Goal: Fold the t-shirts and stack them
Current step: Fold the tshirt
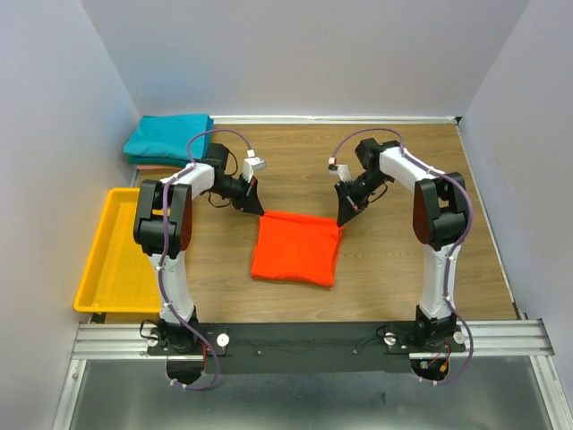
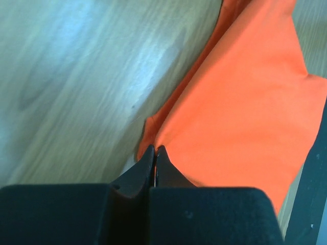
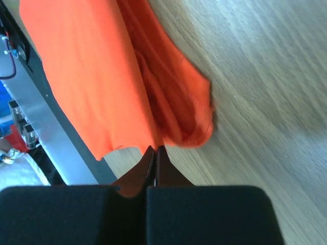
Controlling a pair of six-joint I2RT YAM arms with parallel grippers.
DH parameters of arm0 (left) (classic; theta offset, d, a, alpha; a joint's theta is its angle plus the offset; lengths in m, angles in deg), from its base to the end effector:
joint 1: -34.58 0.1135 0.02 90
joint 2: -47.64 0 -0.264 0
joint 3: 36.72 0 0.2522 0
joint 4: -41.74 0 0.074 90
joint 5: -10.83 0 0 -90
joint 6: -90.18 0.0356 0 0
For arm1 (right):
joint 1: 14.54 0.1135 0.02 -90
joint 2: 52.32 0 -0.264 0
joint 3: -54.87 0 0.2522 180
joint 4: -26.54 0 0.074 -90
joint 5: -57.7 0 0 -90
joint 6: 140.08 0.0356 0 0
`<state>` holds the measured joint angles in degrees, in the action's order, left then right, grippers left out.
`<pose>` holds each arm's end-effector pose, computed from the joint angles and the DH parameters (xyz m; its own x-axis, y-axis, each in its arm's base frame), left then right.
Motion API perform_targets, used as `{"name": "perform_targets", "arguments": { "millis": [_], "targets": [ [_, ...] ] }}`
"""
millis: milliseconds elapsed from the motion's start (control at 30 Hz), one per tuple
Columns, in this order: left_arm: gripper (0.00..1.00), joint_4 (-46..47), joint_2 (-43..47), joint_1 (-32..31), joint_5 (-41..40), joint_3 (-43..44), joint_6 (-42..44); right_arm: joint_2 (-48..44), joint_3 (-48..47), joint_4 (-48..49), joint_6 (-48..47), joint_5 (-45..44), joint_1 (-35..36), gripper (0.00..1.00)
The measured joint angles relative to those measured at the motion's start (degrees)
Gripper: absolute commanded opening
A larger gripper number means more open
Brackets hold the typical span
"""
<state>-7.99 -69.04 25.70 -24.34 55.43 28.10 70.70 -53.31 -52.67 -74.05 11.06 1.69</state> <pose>0.3844 -0.0895 0.1537 -0.6961 0.3817 -0.6081 0.7174 0.4030 -0.5682 0.3778 0.1354 0.1706 -0.8115 -0.5439 -0.2137 -0.5322 0.5370 0.6545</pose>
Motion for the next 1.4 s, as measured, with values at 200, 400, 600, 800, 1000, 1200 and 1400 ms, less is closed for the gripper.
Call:
{"name": "perform_targets", "arguments": {
  "millis": [200, 400, 600, 800, 1000, 1200, 1400],
  "targets": [
    [0.0, 1.1, 1.0, 1.0, 0.1, 0.3, -0.3, -0.6, -0.5, 0.3, -0.3, -0.5, -0.5, 0.0],
    [0.0, 4.2, 0.4, 1.2, -1.0, 0.9, -1.7, 0.7, -0.6, 5.6, 1.7, -3.4, -0.6, 0.01],
    [0.0, 7.8, -2.8, 2.0, -2.6, 1.7, -4.0, 4.6, -1.0, 12.1, 5.2, -6.4, -1.0, 0.01],
    [0.0, 9.6, -5.7, 2.2, -3.7, 4.9, -6.9, 4.9, -3.0, 16.2, 7.6, -9.2, -1.2, 0.08],
    [0.45, 10.6, -6.1, 2.7, -4.8, 7.4, -8.2, 5.7, -7.9, 18.9, 7.2, -13.4, -1.6, 0.8],
    [0.8, 10.8, 2.0, 5.0, -4.4, 5.7, -10.8, 2.4, -8.7, 20.0, 8.4, -12.6, -3.7, 1.0],
    [0.91, 18.3, 14.6, 1.6, 2.4, -0.3, -19.5, -6.4, -5.8, 22.8, 16.1, 2.4, -3.4, 1.0]
  ]
}}
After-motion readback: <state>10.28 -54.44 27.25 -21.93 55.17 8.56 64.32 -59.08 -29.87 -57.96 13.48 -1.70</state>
